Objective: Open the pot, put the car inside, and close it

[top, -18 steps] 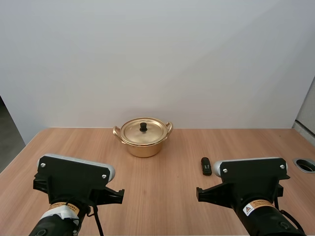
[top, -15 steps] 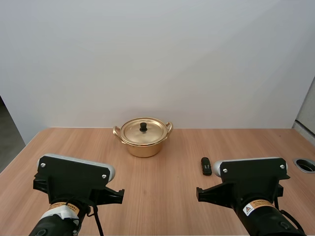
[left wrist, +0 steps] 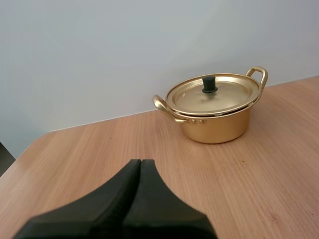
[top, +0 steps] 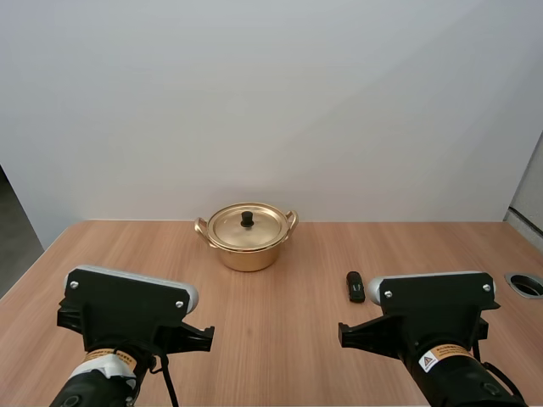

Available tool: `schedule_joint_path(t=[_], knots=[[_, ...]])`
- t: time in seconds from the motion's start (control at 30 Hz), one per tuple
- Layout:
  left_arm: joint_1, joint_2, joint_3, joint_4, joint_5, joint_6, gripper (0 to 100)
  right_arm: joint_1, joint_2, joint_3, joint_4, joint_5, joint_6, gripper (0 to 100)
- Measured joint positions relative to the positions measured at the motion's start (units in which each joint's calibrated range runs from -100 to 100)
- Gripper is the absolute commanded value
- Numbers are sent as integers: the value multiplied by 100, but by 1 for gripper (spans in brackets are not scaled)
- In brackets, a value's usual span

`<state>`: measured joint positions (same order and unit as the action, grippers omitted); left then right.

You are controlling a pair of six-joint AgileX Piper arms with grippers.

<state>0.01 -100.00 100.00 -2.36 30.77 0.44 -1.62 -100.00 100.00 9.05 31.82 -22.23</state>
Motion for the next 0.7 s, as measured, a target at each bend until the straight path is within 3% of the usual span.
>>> schedule_joint_path(t=[0.2, 0.33, 0.7], knots=[[-1, 0, 0, 15, -698, 150, 0, 0, 0, 0, 323, -641, -25, 0], [-1, 116, -2, 66, -1433, 150, 0, 0, 112, -123, 86, -1120, -25, 0], [0, 2010, -1370, 66, -1893, -29, 0, 0, 2072, -1761, -142, -1066, -25, 0]])
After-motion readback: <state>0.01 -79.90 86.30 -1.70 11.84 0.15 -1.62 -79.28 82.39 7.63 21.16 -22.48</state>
